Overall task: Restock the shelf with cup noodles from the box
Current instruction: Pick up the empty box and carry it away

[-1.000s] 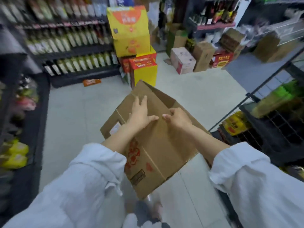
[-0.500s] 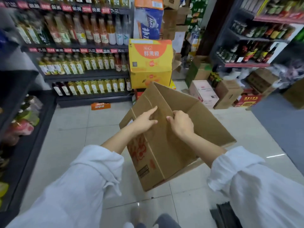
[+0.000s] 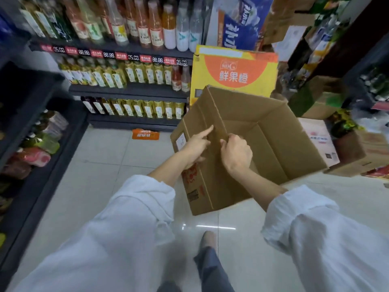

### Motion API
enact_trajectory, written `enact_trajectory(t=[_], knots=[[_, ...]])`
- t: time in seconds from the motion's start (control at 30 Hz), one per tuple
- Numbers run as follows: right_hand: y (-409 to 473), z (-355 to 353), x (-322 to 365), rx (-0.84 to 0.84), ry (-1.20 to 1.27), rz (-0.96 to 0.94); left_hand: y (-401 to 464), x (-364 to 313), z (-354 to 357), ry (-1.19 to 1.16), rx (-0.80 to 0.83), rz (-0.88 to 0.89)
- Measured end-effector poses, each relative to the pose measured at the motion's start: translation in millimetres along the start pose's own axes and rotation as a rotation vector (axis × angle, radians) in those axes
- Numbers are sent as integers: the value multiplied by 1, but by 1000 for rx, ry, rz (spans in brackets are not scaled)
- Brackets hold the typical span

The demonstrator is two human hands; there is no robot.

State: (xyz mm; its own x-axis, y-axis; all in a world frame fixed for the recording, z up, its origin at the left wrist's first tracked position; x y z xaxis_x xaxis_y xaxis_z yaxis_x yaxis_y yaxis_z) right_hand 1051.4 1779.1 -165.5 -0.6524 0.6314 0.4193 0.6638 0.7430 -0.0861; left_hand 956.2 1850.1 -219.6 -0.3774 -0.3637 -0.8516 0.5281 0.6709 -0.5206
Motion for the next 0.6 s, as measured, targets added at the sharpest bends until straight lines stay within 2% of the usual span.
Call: enact_trajectory(t=[0.27,0.47,0.6], knots=[[99,81,49,187,103,-141,101,16,-44,-334,-71,-101],[127,143,62,267,177,-205,146,40,-83,-371,-115,-173],[130,192,62,378,191,-138,158,61,-100,-333,-56,-245]])
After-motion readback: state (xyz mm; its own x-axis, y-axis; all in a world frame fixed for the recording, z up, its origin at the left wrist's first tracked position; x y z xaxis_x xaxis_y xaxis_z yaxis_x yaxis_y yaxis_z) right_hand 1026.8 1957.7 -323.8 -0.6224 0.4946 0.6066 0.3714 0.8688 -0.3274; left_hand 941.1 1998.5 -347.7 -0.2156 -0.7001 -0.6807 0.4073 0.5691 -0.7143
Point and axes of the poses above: each hand's wrist, its own y-axis towards the middle knuckle, its own z-axis out of the palm, x = y × z, the point moved 6 cm from there along y, towards the middle knuckle, and after that the axes turned 2 degrees about y, right-handed, at the moved point
